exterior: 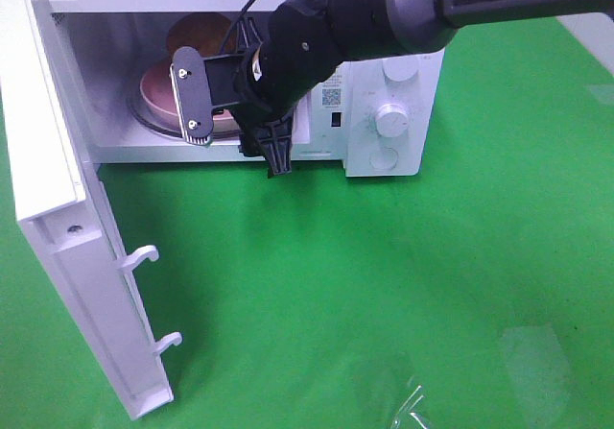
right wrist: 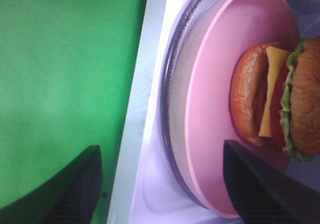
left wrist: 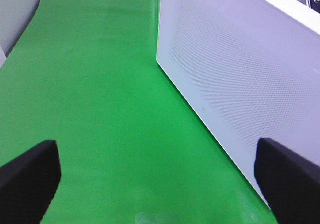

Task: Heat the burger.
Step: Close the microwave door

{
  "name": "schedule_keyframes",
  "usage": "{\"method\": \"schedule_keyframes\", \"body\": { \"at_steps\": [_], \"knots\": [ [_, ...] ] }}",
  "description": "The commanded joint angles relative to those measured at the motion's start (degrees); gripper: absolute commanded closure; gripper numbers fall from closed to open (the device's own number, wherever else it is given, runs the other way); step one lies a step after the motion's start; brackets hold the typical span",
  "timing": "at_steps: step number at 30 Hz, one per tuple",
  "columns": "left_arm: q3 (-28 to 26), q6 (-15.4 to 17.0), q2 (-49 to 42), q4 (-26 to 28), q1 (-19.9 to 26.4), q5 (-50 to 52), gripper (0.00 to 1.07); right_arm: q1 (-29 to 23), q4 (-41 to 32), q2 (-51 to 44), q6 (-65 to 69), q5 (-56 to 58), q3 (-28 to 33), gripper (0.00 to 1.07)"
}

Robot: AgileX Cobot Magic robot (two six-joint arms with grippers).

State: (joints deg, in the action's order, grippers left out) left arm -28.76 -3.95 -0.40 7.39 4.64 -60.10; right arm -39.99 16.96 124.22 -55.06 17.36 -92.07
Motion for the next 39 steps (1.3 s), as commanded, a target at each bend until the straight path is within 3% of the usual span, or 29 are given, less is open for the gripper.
{"method": "schedule_keyframes", "body": {
  "at_steps": [1, 24, 39],
  "knots": [
    [0.23, -0.06, -1.15, 0.23, -0.23, 0.52, 0.09, -0.23, 0.11, -1.78, 0.00, -1.32, 1.83, 0.35],
    [0.23, -0.06, -1.15, 0.23, -0.23, 0.52, 0.09, -0.23, 0.17, -15.99, 8.25, -4.30, 18.05, 0.35],
    [0.23, -0.06, -1.15, 0.23, -0.23, 0.52, 0.09, -0.23, 0.11, -30.60, 29.51, -5.39, 32.54, 0.35]
  ]
}}
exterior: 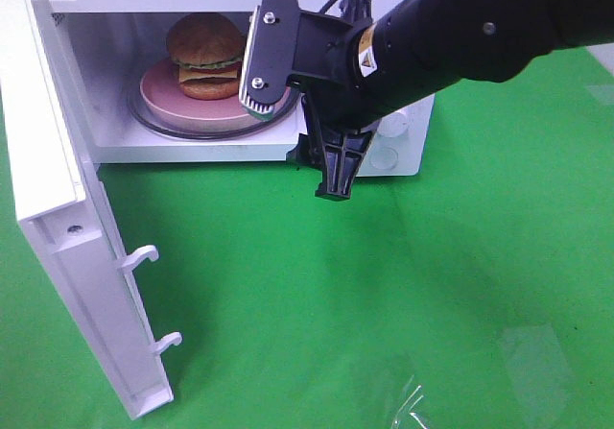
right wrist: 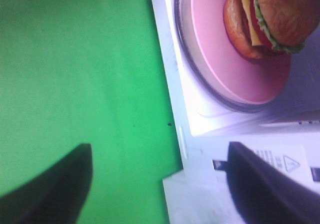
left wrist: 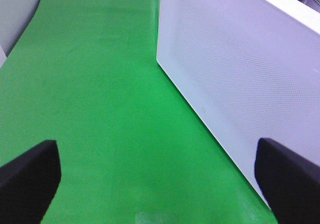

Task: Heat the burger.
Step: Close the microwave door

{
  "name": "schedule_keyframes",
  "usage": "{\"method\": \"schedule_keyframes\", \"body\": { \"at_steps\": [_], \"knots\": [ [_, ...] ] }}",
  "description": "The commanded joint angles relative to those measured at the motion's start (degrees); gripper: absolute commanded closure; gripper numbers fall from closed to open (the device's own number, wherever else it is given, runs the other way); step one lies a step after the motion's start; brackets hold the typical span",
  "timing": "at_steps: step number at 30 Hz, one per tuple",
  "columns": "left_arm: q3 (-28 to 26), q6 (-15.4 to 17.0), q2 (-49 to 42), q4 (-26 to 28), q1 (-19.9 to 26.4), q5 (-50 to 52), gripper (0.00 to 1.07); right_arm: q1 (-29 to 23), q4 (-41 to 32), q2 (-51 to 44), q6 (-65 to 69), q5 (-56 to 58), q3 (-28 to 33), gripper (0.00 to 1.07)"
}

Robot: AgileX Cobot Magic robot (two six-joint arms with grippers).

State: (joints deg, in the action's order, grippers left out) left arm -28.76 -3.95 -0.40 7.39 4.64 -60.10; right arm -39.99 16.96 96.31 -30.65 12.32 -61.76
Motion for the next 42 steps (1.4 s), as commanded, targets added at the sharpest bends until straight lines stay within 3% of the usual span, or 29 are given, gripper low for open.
{"method": "schedule_keyframes", "body": {
  "at_steps": [1, 11, 17, 29, 42],
  "knots": [
    [0.23, -0.06, -1.15, 0.23, -0.23, 0.52, 0.09, -0.23, 0.06, -4.70, 9.34, -0.34, 3.95, 0.36],
    [0.23, -0.06, -1.15, 0.23, -0.23, 0.52, 0.09, -0.23, -1.72, -12.83, 27.44, 1.09, 9.74, 0.40],
    [0.23, -0.06, -1.15, 0.23, -0.23, 0.52, 0.09, -0.23, -2.52, -18.68, 38.39, 14.50, 10.54, 0.40],
    [0.23, -0.06, -1.15, 0.23, -0.23, 0.52, 0.09, -0.23, -4.35, -22.75, 39.88, 34.38, 10.54, 0.40],
    [0.23, -0.06, -1.15, 0.23, -0.23, 0.52, 0.09, -0.23, -4.70, -31.57, 39.94, 43.09, 10.54, 0.40]
  ]
}}
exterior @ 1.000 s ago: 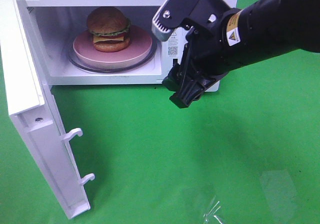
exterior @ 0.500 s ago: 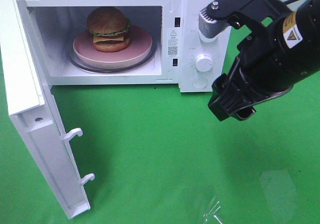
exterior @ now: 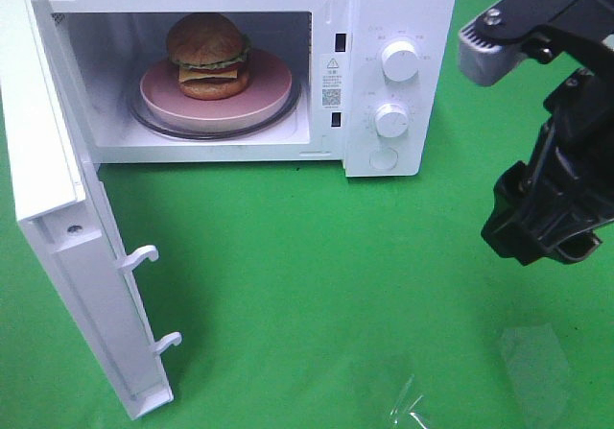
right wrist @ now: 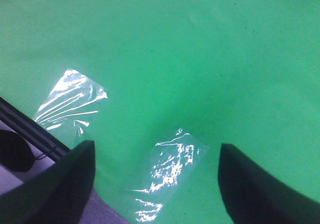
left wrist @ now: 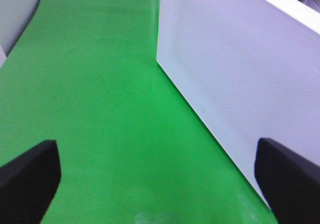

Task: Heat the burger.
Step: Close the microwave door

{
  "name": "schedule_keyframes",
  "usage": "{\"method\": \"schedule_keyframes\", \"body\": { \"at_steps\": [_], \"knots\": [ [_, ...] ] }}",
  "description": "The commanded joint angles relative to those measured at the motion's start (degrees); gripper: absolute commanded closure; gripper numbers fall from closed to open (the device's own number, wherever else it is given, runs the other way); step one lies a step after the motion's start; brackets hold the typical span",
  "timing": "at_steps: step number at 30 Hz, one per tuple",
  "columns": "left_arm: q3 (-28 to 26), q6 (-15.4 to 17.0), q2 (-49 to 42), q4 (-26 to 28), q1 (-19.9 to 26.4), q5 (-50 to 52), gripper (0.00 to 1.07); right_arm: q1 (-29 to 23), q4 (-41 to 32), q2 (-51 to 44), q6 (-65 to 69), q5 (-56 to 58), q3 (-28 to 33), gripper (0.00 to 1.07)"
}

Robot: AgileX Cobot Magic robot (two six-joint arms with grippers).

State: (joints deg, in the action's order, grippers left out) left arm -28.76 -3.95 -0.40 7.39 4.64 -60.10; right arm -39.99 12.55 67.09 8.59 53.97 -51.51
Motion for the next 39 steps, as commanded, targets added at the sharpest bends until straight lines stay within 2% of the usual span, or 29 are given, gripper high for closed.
{"method": "schedule_keyframes", "body": {
  "at_steps": [1, 7, 8, 11, 13, 14, 15, 18, 20, 23, 27, 29, 31, 39],
  "knots": [
    [0.23, -0.06, -1.15, 0.23, -0.23, 0.52, 0.09, -0.23, -0.29, -2.35, 0.69, 1.43, 0.29, 0.40],
    [0.23, -0.06, -1.15, 0.23, -0.23, 0.52, 0.09, 0.57, -2.58, -8.02, 0.69, 2.46, 2.81, 0.40],
    [0.23, -0.06, -1.15, 0.23, -0.23, 0.52, 0.09, 2.64, -3.90, -9.22, 0.69, 2.69, 4.18, 0.40],
    [0.23, -0.06, -1.15, 0.23, -0.23, 0.52, 0.09, 4.07, -4.58, -9.85, 0.57, 2.86, 4.98, 0.40],
    [0.23, -0.06, -1.15, 0.23, -0.23, 0.52, 0.09, 9.34, -5.33, -12.89, 0.46, 3.04, 8.19, 0.40],
    [0.23, -0.06, -1.15, 0.23, -0.23, 0.52, 0.09, 9.34, -5.33, -12.89, 0.46, 3.04, 8.19, 0.40],
    [0.23, -0.06, -1.15, 0.23, -0.23, 0.52, 0.09, 11.80, -5.33, -15.41, 0.46, 3.04, 9.97, 0.40],
    [0.23, -0.06, -1.15, 0.23, -0.23, 0.52, 0.09, 12.95, -5.33, -16.84, 0.46, 2.92, 10.66, 0.40],
    [0.23, -0.06, -1.15, 0.23, -0.23, 0.52, 0.09, 17.30, -5.39, -22.63, 0.46, 1.66, 14.27, 0.40],
    [0.23, -0.06, -1.15, 0.23, -0.23, 0.52, 0.09, 18.11, -5.39, -24.01, 0.46, 1.72, 14.90, 0.40],
    [0.23, -0.06, -1.15, 0.23, -0.23, 0.52, 0.09, 22.92, -5.33, -33.75, 0.46, 0.92, 18.51, 0.40],
    [0.23, -0.06, -1.15, 0.23, -0.23, 0.52, 0.09, 22.92, -5.33, -33.75, 0.46, 0.92, 18.51, 0.40],
    [0.23, -0.06, -1.15, 0.23, -0.23, 0.52, 0.09, 25.38, -5.50, -39.99, 0.63, 0.23, 20.23, 0.40],
    [0.23, -0.06, -1.15, 0.23, -0.23, 0.52, 0.09, 30.37, -5.50, -48.70, 0.63, 1.15, 20.97, 0.40]
  ]
}}
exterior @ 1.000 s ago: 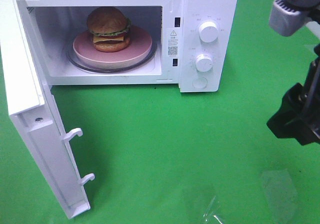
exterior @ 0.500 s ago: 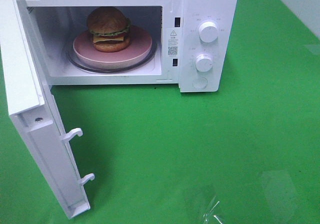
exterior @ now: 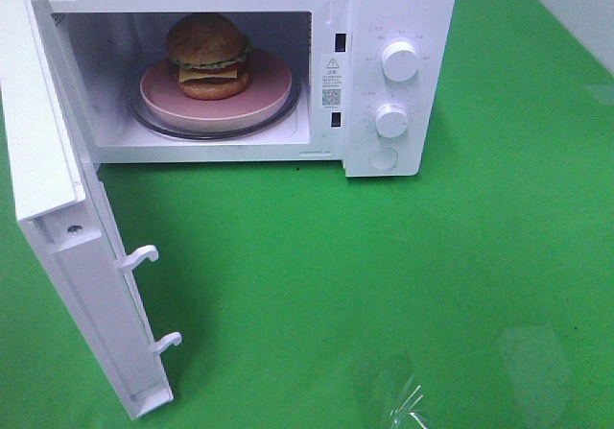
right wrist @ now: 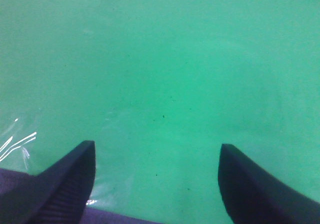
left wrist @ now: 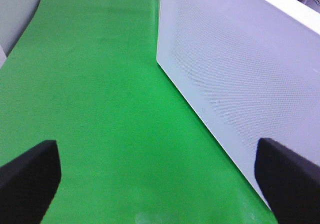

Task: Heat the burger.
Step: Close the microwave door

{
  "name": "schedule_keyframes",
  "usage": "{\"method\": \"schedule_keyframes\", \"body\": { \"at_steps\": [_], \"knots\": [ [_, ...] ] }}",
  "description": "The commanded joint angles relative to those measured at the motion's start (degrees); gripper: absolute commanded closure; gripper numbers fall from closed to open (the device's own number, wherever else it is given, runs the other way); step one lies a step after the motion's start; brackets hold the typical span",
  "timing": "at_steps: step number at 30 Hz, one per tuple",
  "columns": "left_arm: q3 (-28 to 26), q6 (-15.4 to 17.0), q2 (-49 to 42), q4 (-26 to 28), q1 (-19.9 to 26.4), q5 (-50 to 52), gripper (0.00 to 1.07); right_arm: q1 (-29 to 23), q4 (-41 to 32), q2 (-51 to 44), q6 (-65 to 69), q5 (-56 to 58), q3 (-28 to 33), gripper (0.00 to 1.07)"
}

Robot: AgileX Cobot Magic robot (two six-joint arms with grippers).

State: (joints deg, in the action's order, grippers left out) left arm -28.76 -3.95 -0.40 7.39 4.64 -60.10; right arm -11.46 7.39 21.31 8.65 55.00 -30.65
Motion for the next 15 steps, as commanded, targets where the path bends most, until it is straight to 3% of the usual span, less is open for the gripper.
{"method": "schedule_keyframes", "body": {
  "at_steps": [1, 4, 15],
  "knots": [
    [0.23, -0.06, -1.15, 0.23, -0.23, 0.52, 0.09, 2.64, -0.34, -4.18, 0.57, 0.23, 0.11, 0.40],
    [0.23, -0.06, -1.15, 0.23, -0.23, 0.52, 0.09, 5.10, -0.34, -9.34, 0.52, 0.80, 0.29, 0.40],
    [0.23, -0.06, -1.15, 0.23, -0.23, 0.52, 0.09, 5.39, -0.57, -20.05, 0.29, 2.69, 1.60, 0.40]
  ]
}}
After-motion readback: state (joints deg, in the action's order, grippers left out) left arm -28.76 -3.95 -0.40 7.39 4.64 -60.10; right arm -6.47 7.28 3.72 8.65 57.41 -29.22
